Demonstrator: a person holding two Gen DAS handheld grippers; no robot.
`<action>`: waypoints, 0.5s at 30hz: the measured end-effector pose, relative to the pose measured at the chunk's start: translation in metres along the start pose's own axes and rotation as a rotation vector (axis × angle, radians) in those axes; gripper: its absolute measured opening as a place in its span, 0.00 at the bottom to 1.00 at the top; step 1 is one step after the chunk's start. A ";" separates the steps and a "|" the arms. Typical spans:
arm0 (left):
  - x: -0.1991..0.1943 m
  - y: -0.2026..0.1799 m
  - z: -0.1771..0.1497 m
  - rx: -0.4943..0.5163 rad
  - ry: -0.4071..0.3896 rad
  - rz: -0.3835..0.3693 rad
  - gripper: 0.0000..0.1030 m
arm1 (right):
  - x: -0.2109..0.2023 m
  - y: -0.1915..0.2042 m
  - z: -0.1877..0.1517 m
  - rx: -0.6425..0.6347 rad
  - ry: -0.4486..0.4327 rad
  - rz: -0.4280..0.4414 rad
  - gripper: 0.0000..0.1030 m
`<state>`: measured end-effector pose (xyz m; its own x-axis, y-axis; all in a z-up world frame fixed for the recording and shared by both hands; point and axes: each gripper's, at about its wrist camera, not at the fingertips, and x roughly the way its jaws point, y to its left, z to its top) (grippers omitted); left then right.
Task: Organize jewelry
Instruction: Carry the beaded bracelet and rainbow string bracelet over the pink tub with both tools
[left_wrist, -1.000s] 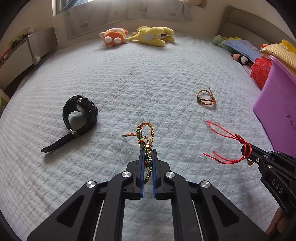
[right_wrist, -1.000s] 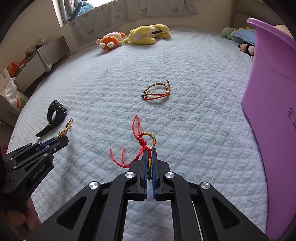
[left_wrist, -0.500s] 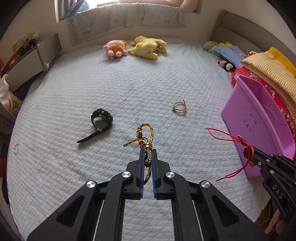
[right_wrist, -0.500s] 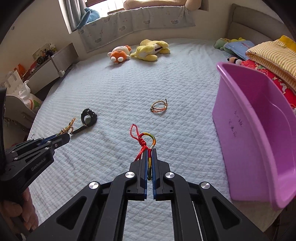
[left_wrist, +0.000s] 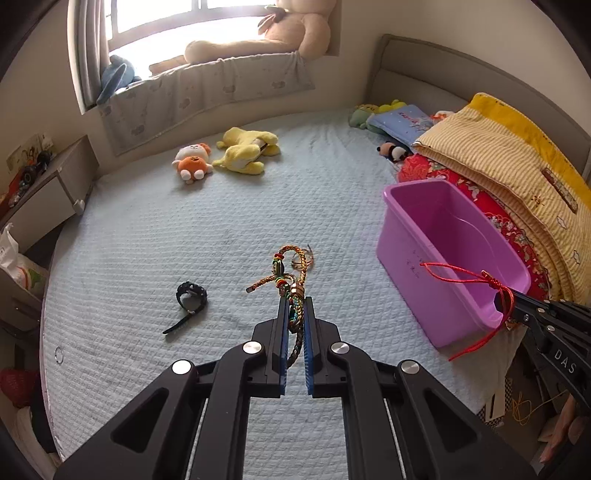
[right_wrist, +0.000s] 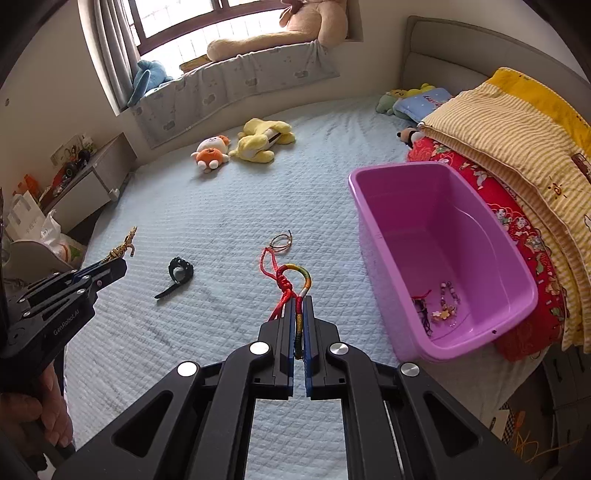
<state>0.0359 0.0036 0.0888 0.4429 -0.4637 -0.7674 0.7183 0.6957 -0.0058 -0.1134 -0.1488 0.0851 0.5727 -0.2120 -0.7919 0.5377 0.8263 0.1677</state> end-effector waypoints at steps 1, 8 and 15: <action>-0.005 -0.008 0.003 0.007 -0.004 -0.012 0.07 | -0.008 -0.006 0.002 0.002 -0.005 -0.006 0.04; -0.008 -0.074 0.026 0.012 -0.001 -0.076 0.07 | -0.038 -0.063 0.021 0.025 -0.033 -0.032 0.04; 0.022 -0.149 0.055 -0.030 0.020 -0.040 0.07 | -0.027 -0.143 0.050 -0.021 -0.010 0.021 0.04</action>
<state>-0.0319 -0.1411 0.1081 0.4026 -0.4807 -0.7790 0.7190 0.6928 -0.0559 -0.1749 -0.2876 0.1119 0.5896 -0.1996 -0.7827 0.5123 0.8415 0.1713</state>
